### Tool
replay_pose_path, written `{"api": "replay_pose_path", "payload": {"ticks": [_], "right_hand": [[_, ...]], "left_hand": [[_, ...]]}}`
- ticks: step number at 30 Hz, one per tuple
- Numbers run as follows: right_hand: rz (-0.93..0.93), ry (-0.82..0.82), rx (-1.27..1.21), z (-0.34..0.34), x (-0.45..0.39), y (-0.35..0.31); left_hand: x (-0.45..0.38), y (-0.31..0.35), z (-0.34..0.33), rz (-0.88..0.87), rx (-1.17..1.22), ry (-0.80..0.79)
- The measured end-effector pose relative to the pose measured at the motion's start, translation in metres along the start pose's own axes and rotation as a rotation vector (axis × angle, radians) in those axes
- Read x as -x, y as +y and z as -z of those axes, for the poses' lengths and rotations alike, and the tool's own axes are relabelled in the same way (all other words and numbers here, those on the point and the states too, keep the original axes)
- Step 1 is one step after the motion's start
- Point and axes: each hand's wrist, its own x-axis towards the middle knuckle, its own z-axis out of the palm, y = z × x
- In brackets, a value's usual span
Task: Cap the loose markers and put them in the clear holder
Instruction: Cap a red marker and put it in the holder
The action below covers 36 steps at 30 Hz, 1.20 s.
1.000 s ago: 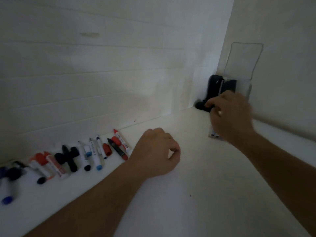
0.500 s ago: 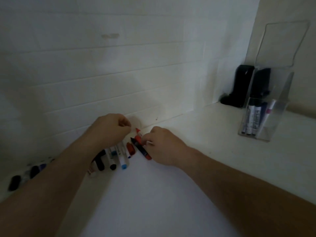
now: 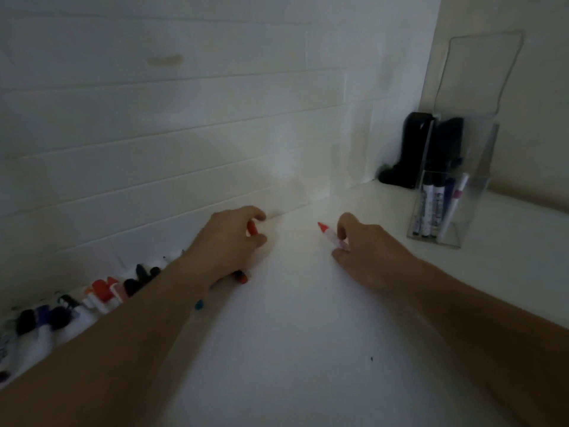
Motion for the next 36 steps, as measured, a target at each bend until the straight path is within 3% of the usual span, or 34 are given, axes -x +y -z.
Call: {"api": "replay_pose_path", "payload": {"ticks": [3, 5, 10, 15, 28, 36], "right_hand": [[-0.098, 0.127, -0.374, 0.002, 0.004, 0.022], [-0.101, 0.153, -0.519, 0.004, 0.005, 0.027], [0.043, 0.217, -0.365, 0.004, 0.012, 0.033], [0.087, 0.211, -0.296, -0.001, 0.01, 0.031], [0.193, 0.224, -0.183, -0.003, 0.017, 0.025], [0.29, 0.223, -0.022, -0.007, 0.015, 0.022]], "left_hand": [[0.001, 0.02, -0.024, -0.059, 0.341, 0.045], [0.001, 0.031, -0.04, 0.001, 0.623, 0.007], [0.008, 0.043, -0.063, 0.128, 0.888, -0.02], [0.017, 0.047, -0.071, 0.269, 1.11, 0.052], [0.022, 0.047, -0.076, 0.182, 0.944, 0.112], [0.035, 0.055, -0.075, -0.151, 0.41, 0.093]]}}
